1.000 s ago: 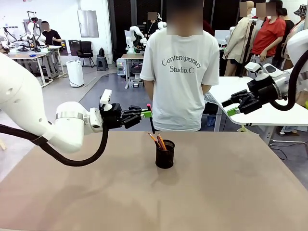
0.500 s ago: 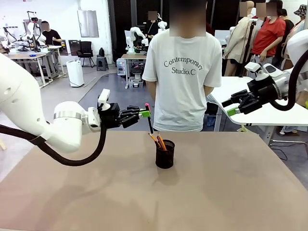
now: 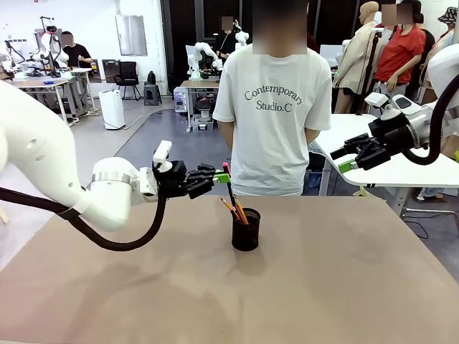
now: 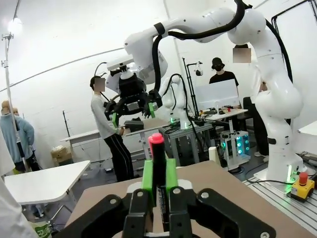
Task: Place the pens into the pen holder.
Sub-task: Pick up a writing instrument from the table and place it into the Pen holder.
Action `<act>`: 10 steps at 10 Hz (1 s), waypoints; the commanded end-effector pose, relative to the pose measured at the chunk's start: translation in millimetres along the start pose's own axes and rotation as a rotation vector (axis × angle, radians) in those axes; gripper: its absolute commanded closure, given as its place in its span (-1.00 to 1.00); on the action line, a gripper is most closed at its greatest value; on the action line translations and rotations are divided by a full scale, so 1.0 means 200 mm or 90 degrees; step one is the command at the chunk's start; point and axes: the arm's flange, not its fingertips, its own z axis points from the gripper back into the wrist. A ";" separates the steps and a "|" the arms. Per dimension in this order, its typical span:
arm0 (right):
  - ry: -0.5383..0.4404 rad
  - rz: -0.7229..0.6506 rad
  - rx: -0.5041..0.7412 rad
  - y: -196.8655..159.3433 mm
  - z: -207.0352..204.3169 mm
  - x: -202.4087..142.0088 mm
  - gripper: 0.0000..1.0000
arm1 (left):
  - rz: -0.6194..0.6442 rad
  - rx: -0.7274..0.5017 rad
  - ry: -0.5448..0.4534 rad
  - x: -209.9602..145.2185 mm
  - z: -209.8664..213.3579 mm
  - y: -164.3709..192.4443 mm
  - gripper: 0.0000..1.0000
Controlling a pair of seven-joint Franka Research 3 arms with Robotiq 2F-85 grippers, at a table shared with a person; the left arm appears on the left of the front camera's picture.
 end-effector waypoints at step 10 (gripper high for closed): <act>-0.002 0.001 0.001 0.00 0.00 0.01 -1.00 | 0.050 -0.034 0.008 -0.26 -0.11 0.20 -0.48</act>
